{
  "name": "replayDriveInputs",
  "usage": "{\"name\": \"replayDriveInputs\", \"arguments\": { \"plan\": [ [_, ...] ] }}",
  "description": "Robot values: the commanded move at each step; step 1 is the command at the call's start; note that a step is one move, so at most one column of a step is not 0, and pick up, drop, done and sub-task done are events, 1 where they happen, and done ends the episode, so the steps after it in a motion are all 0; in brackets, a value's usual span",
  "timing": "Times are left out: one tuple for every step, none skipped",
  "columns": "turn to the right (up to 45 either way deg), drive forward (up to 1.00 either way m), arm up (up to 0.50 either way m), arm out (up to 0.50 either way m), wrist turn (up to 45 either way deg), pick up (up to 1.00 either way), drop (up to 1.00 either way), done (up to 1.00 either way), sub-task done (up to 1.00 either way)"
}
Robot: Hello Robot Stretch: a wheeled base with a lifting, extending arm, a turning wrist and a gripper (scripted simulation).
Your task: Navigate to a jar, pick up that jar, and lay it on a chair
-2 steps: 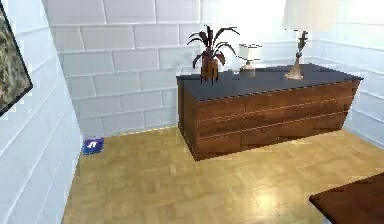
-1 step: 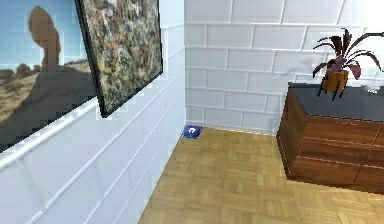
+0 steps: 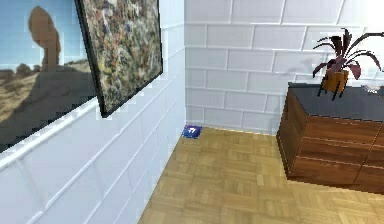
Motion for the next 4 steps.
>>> {"name": "replayDriveInputs", "arguments": {
  "plan": [
    [0.0,0.0,0.38,0.0,0.0,0.0,0.0,0.0,0.0],
    [0.0,0.0,0.0,0.48,0.0,0.0,0.0,0.0,0.0],
    [0.0,0.0,0.0,0.0,45.0,0.0,0.0,0.0,0.0],
    [0.0,0.0,0.0,0.0,45.0,0.0,0.0,0.0,0.0]
  ]
}}
